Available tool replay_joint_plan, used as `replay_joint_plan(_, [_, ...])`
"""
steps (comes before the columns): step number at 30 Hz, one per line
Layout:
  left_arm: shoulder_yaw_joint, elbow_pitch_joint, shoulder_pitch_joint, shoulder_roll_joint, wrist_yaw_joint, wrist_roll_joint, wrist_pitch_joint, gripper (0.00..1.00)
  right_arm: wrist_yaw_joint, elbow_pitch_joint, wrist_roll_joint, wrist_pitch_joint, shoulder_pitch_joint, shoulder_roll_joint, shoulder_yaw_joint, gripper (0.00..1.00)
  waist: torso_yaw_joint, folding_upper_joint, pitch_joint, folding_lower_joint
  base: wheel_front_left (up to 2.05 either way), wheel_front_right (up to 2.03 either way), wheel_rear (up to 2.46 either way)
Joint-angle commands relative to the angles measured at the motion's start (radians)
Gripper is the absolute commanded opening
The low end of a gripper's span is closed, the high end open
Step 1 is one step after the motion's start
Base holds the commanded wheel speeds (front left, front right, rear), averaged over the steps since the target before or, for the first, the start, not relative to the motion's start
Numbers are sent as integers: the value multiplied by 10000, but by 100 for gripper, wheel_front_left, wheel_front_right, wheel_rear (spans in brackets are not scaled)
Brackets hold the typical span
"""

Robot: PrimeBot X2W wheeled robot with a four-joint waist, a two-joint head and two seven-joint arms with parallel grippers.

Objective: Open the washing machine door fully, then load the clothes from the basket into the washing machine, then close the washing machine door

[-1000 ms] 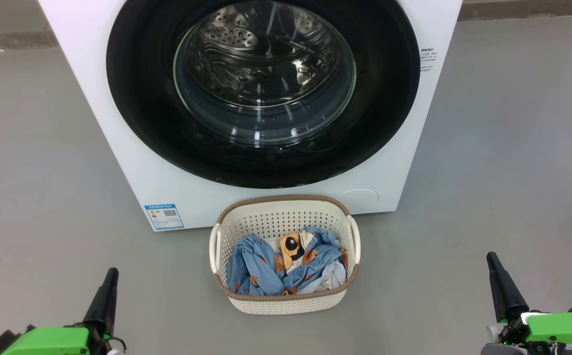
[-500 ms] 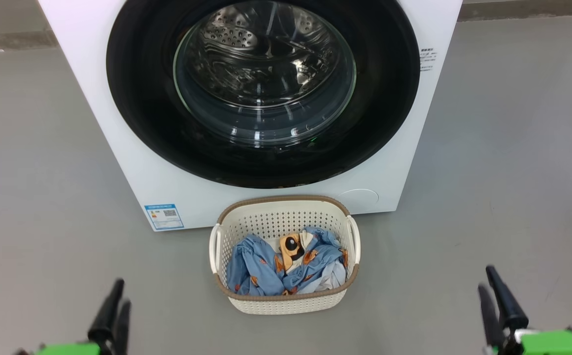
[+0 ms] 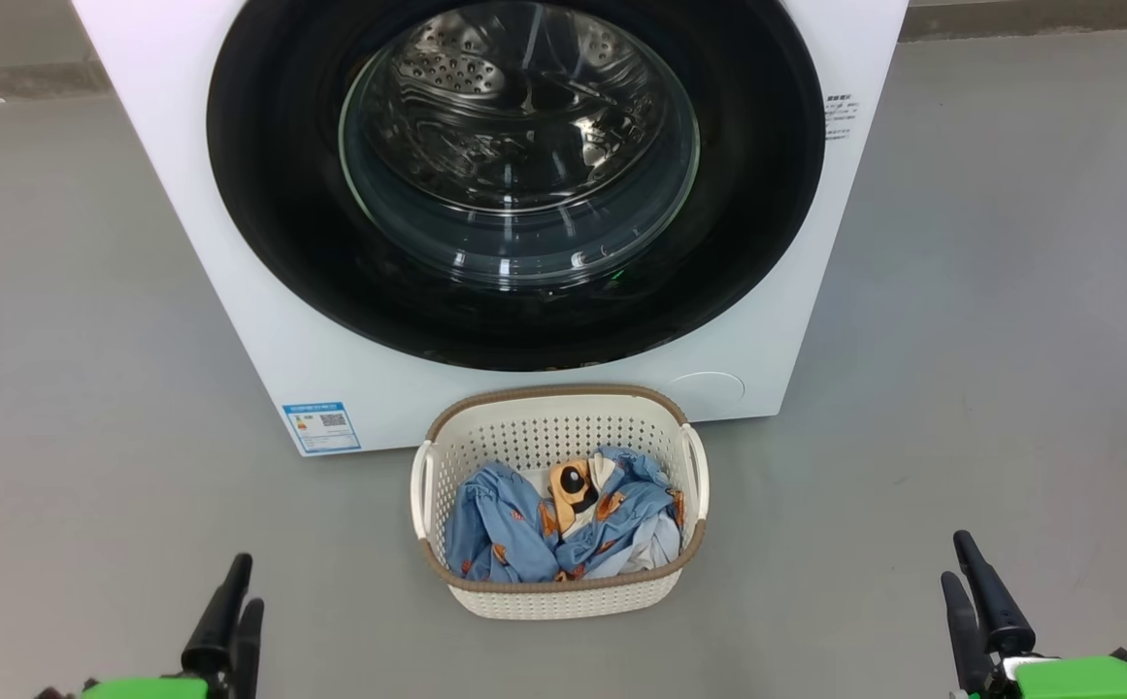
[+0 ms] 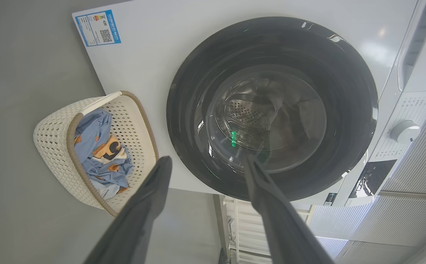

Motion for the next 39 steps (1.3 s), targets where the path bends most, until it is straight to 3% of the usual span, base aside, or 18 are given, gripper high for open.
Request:
replay_joint_plan(1, [6, -295, -509, 222, -5, 140, -99, 100, 2, -303, -160, -97, -519, -153, 98, 100, -2, 0, 1, -1, 0, 0, 0])
replay_joint_plan(20, [-719, -501, -949, 885, -10, 1748, -874, 100, 5, -534, -2395, -720, -933, -433, 487, 100, -66, 0, 3, -2, 0, 0, 0])
replay_joint_plan(39, [-1271, -636, -1201, 1470, -15, 4498, -1434, 100, 7, -528, -5485, -1276, -1262, -793, 1085, 100, -160, 0, 38, -2, 0, 0, 0])
